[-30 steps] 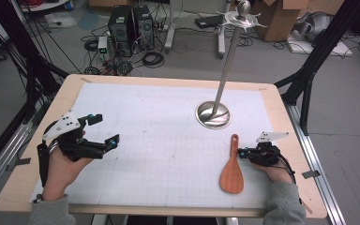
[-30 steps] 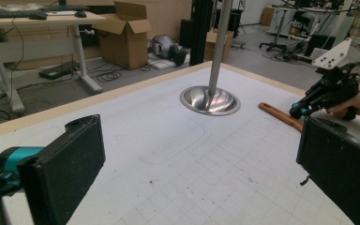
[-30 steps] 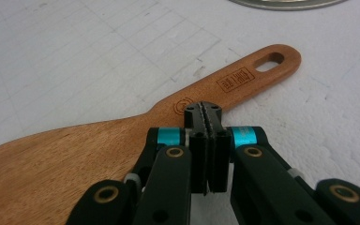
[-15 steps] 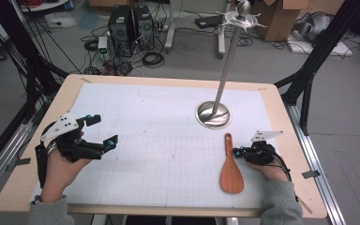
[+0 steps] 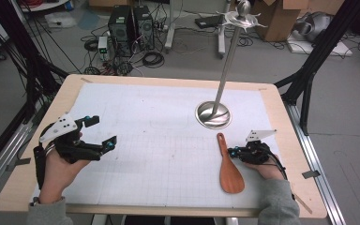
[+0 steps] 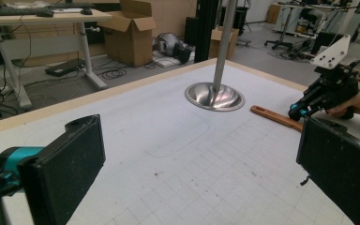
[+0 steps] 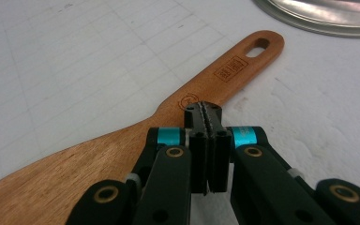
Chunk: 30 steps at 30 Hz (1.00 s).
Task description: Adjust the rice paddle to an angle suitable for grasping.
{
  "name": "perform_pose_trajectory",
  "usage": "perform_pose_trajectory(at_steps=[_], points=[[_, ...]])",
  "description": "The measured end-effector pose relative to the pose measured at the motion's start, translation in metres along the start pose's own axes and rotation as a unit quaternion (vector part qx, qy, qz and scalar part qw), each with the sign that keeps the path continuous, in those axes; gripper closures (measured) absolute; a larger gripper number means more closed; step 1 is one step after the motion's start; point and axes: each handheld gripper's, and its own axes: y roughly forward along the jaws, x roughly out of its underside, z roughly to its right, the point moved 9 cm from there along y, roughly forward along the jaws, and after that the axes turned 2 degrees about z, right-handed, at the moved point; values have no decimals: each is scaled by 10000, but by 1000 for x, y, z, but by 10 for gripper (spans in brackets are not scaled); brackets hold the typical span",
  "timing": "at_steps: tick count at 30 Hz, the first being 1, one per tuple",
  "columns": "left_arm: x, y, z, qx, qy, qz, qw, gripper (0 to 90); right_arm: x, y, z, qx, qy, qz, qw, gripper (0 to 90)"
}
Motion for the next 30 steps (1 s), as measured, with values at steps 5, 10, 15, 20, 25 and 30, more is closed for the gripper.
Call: perform_pose_trajectory(at_steps=[5,10,15,20,25,30], points=[[0,-3,-1,-34,-16,10,10000,18,-4,5,-3,-91,-75,4,9999,894],[1,-6,-2,-73,-41,25,10000,18,-7,11,-8,-164,-132,-19,9998,894],[2,-8,-3,-99,-36,12,9999,18,-11,16,-10,-210,-177,-14,9996,894],[2,-12,-5,-140,-42,19,9999,18,-13,19,-12,-261,-211,-22,9994,894],[3,-14,-5,-149,-61,27,9999,18,-15,21,-14,-289,-235,-40,9993,894],[3,-15,-5,-170,-58,29,9998,18,-19,28,-20,-370,-344,-61,9987,894]])
